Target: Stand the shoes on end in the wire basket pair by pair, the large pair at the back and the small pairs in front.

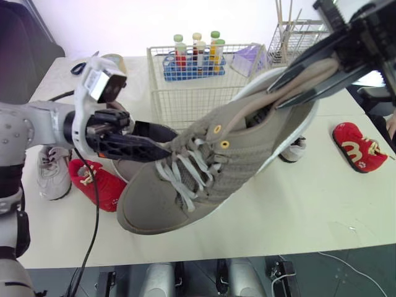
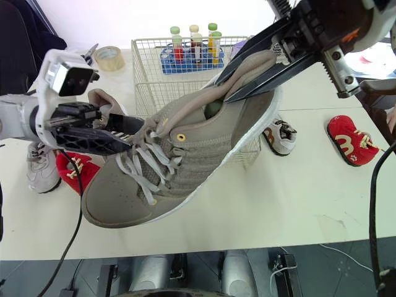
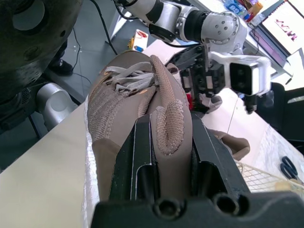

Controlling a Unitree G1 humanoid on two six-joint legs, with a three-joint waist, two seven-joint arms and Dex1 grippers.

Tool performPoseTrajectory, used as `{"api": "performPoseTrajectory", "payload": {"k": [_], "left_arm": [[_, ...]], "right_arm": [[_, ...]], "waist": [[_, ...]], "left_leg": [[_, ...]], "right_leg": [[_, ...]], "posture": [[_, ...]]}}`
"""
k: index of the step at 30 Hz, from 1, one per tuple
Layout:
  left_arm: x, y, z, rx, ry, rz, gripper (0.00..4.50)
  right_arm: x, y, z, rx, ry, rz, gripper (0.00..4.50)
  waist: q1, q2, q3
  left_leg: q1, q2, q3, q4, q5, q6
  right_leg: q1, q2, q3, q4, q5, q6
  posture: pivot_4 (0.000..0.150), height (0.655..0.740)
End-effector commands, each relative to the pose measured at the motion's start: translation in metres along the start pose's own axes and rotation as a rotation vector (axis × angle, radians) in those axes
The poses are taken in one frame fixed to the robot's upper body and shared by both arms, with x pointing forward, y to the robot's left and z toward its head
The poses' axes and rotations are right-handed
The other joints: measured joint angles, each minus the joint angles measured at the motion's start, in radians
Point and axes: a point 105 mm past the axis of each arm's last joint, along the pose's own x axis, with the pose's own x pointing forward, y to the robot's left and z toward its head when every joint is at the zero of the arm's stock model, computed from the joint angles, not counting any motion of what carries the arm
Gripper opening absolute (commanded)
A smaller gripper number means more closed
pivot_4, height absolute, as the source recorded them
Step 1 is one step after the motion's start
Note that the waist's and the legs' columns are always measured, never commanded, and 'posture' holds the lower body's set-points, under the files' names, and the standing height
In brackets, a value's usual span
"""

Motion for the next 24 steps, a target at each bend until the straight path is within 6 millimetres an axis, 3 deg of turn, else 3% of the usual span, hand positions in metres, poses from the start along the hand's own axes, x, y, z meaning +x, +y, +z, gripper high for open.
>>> {"api": "performPoseTrajectory", "payload": {"k": [1,10,16,20,24], "left_arm": [[-0.007,-0.009,0.014,0.051,-0.004,0.004,4.5],[0.007,-0.023,0.002,0.036,0.088,-0.091,4.5],[0.017,-0.016,-0.017,0.004,0.161,-0.103,4.5],[0.027,-0.013,-0.018,-0.015,0.144,-0.161,4.5],[0.029,-0.009,-0.009,-0.013,0.092,-0.167,3.18]], "right_arm": [[-0.008,-0.006,0.019,-0.07,-0.025,-0.03,0.27],[-0.008,-0.007,0.021,-0.073,-0.038,-0.034,0.27],[-0.008,-0.007,0.022,-0.081,-0.045,-0.036,0.27],[-0.008,-0.008,0.022,-0.086,-0.049,-0.037,0.27],[-0.009,-0.008,0.022,-0.081,-0.051,-0.041,0.27]], "waist": [[-0.001,0.0,0.0],[-0.002,0.0,0.0],[-0.002,0.0,0.0],[0.001,0.0,0.0],[-0.001,0.0,0.0]], "left_leg": [[0.0,0.0,0.0,0.0,0.0,0.0],[0.0,0.0,-0.001,0.0,0.0,0.0],[0.0,0.0,-0.001,0.0,0.0,0.0],[0.0,0.0,-0.001,0.0,0.0,0.0],[0.0,0.0,-0.001,0.001,0.0,0.0]], "right_leg": [[0.0,0.0,0.0,0.0,0.0,0.0],[0.0,0.0,0.0,0.0,0.0,0.0],[0.0,0.0,0.0,0.0,0.0,0.0],[0.0,0.0,-0.001,0.0,0.0,0.0],[0.0,0.0,-0.001,0.001,0.0,0.0]], "posture": [[0.15,0.74],[0.15,0.74],[0.15,0.74],[0.15,0.74],[0.15,0.74]]}}
